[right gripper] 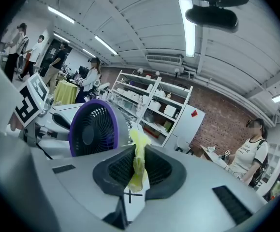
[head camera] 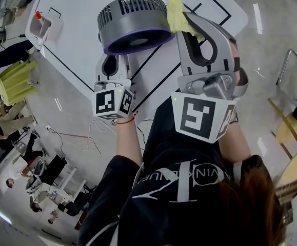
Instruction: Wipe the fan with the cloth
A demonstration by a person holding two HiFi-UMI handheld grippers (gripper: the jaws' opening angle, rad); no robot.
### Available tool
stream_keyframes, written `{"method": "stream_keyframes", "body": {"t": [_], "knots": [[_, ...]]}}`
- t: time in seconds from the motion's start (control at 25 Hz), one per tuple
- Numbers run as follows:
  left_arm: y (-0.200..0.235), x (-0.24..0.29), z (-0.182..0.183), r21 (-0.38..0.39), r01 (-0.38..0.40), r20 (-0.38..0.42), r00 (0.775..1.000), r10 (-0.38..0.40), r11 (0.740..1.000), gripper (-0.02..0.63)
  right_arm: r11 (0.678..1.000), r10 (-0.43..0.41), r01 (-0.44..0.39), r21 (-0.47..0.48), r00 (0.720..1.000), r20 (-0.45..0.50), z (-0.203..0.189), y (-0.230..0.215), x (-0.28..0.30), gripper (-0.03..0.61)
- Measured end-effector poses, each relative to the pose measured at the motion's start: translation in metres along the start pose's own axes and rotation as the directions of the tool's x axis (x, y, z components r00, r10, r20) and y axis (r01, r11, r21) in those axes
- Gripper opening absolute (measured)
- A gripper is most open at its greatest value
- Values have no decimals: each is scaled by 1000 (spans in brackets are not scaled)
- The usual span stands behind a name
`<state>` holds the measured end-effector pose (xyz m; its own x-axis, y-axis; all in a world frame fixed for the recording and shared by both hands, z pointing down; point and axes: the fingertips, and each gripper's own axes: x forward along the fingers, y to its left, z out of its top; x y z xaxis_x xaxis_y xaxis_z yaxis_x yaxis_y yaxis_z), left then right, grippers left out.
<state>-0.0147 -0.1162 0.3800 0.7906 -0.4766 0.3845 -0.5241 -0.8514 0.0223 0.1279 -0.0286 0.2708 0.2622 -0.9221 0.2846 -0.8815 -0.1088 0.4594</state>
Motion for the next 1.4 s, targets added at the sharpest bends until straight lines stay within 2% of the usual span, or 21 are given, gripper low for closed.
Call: {"method": "stream_keyframes", "body": {"t": [0.12,0.28,0.4,0.52,0.72,0.96,1.12,1.24,1.4], "knots": [[2,3,-2,-11,-10,6,1000,10,1000,49,1000,3,-2,-22,997,72,23,1,-4,37],[7,4,-7,-26,-24,13,1000,25,999,46,997,57,-48,-62,986,155,57,17,-2,38],[7,6,-7,1,-13,-1,1000,13,1000,48,989,112,-90,-116,975,194,85,33,3,38],[5,5,-4,35,21,-27,999,-20,999,52,975,165,-130,-179,967,195,110,55,10,38],[7,3,0,38,73,-33,997,-71,997,55,930,239,-193,-314,964,115,133,89,32,38],[9,5,0,16,129,-25,991,-128,992,57,879,338,-313,-360,941,7,143,126,59,38],[7,4,0,-2,152,-19,988,-152,988,57,822,391,-392,-414,916,-91,141,143,67,37],[7,4,0,-20,164,-11,986,-164,986,57,782,409,-437,-445,898,-163,137,149,74,37],[8,5,-2,-13,168,-9,986,-168,986,57,763,402,-456,-457,890,-217,126,151,83,37]]}}
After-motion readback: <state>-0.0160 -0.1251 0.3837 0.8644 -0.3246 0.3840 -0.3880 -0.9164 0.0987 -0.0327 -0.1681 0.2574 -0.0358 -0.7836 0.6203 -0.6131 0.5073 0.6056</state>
